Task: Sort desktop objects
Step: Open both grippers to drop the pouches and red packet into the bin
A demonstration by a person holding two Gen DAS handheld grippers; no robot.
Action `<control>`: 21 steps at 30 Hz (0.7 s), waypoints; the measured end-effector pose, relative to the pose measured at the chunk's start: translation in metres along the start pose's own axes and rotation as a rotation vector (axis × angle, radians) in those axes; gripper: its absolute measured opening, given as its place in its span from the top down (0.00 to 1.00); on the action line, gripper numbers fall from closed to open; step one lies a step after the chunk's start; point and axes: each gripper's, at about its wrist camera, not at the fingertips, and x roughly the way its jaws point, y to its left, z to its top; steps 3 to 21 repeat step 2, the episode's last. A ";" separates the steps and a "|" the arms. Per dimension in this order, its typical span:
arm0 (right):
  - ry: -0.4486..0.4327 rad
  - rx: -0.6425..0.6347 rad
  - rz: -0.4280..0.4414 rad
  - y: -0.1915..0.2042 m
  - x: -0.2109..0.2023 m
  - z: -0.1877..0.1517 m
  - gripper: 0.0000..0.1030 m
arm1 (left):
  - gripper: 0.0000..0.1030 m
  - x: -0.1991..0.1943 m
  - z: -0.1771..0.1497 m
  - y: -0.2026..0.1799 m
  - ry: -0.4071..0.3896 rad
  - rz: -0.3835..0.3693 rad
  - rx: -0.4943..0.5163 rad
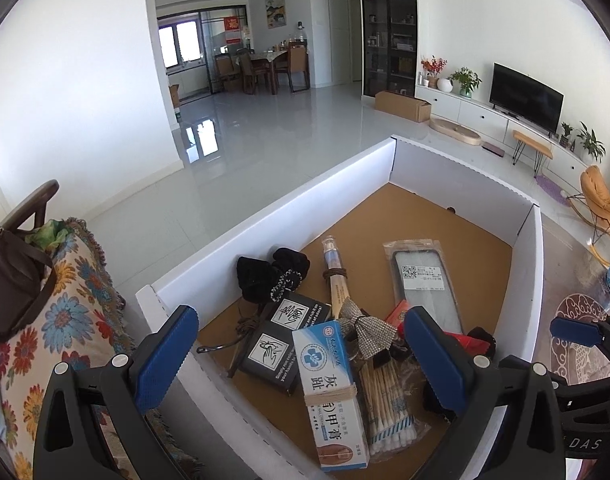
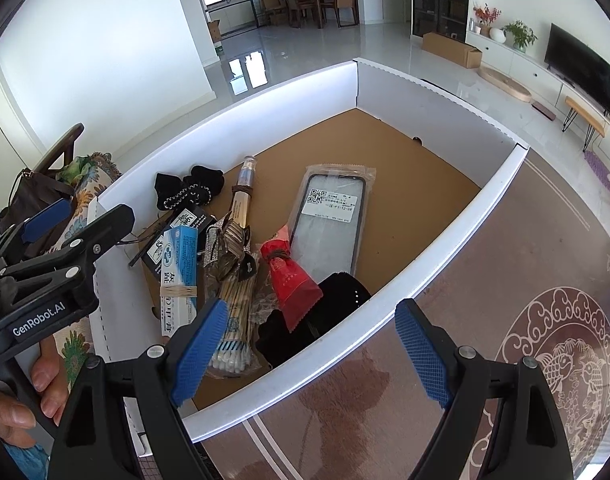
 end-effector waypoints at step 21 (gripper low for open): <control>-0.005 0.002 0.001 0.001 -0.001 0.001 0.16 | 0.00 0.000 0.000 0.001 0.000 -0.009 -0.003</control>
